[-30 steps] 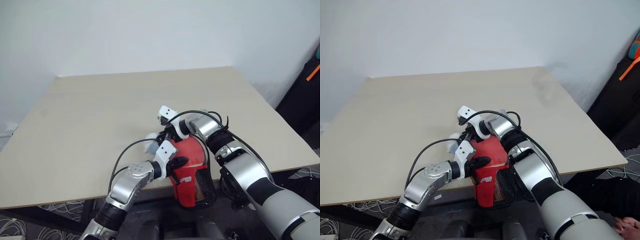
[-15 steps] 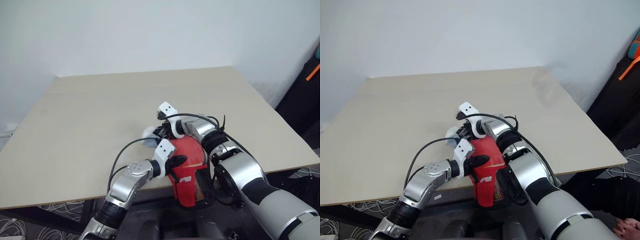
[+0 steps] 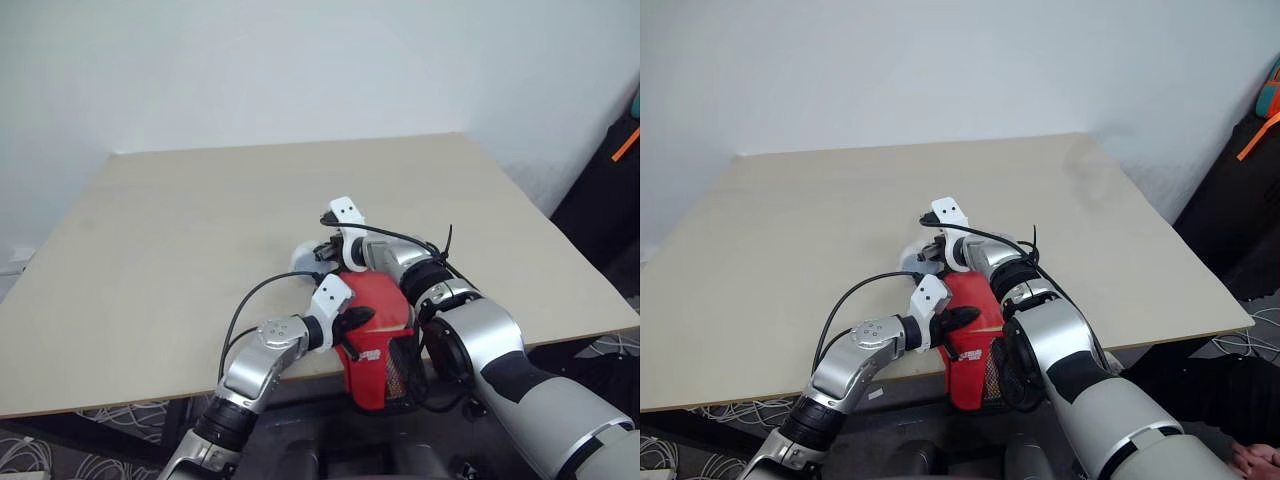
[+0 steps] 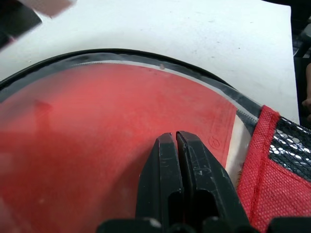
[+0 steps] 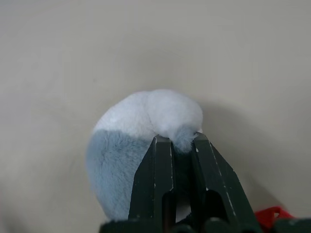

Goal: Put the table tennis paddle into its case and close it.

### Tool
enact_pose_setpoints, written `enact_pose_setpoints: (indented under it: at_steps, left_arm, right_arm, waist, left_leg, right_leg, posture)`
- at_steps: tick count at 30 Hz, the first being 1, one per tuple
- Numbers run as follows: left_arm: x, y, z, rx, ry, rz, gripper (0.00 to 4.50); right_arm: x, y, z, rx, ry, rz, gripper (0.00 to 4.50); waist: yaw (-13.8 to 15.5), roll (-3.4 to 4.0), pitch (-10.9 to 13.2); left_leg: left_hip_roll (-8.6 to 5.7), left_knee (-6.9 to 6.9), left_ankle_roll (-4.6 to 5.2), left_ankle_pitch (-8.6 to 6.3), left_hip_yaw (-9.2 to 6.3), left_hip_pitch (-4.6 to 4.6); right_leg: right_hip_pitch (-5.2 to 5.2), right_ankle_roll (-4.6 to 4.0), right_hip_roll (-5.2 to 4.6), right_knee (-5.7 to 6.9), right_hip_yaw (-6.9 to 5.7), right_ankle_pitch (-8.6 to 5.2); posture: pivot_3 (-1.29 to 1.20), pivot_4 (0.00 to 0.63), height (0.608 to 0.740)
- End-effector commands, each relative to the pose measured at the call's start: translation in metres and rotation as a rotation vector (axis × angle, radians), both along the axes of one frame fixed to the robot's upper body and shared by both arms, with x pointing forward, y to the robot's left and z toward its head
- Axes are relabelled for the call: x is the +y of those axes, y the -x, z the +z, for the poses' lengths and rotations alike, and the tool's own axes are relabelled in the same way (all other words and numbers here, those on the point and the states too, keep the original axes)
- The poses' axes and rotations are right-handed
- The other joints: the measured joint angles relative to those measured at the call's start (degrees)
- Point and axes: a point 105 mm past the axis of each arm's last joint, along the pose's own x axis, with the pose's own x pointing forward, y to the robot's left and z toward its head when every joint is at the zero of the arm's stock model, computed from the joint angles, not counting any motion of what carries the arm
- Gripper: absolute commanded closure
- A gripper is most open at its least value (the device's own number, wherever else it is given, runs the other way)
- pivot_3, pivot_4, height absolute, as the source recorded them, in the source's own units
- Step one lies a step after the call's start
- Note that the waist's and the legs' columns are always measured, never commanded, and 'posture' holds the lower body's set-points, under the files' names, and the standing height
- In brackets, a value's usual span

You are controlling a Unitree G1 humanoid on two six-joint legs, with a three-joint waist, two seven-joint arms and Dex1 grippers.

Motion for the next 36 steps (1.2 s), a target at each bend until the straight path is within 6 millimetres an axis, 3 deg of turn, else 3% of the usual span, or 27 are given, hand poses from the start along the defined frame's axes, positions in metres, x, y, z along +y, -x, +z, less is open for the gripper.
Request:
enact_pose_setpoints:
  at_steps: [1,11,16,28,36]
  left_arm:
    - [0.0,0.001,-0.004,0.014,-0.008,-0.004,4.5]
    - [0.0,-0.001,-0.004,0.016,-0.008,-0.003,4.5]
    - [0.0,-0.001,-0.004,0.016,-0.009,0.0,4.5]
    - [0.018,-0.008,-0.003,0.001,-0.031,0.071,4.5]
    - [0.017,-0.004,-0.005,0.006,-0.031,0.069,4.5]
  right_arm:
    - [0.009,-0.01,0.047,-0.095,-0.1,0.017,4.47]
    - [0.042,0.039,0.043,0.091,-0.16,0.374,4.47]
    - [0.052,0.053,0.044,0.133,-0.185,0.446,4.47]
    - [0.069,0.045,0.052,0.103,-0.275,0.32,4.47]
    - [0.067,0.029,0.055,0.077,-0.326,0.167,4.47]
  waist:
    - [-0.2,0.0,0.0]
    - [-0.3,0.02,0.0]
    - [-0.3,0.0,0.0]
    - [-0.4,0.01,0.0]
    - [-0.9,0.01,0.0]
  left_leg:
    - [0.0,0.0,0.0,0.0,0.0,-0.01]
    - [0.01,0.0,0.0,0.0,-0.03,0.0]
    - [0.0,0.03,-0.01,0.0,-0.07,-0.02]
    - [0.02,-0.03,-0.02,-0.01,-0.03,-0.03]
    - [0.03,-0.09,-0.03,0.0,-0.03,-0.02]
  right_leg:
    - [0.01,0.0,0.0,0.0,0.0,0.0]
    - [0.02,0.01,0.02,0.01,-0.02,-0.01]
    - [0.01,0.01,0.01,0.02,-0.06,-0.01]
    - [-0.1,0.0,0.01,0.12,-0.02,0.0]
    - [-0.12,-0.01,0.02,0.12,-0.02,0.0]
  posture:
    - [0.0,0.0,0.74]
    - [0.0,0.0,0.74]
    - [0.0,0.0,0.74]
    - [0.0,0.0,0.74]
    - [0.0,0.0,0.74]
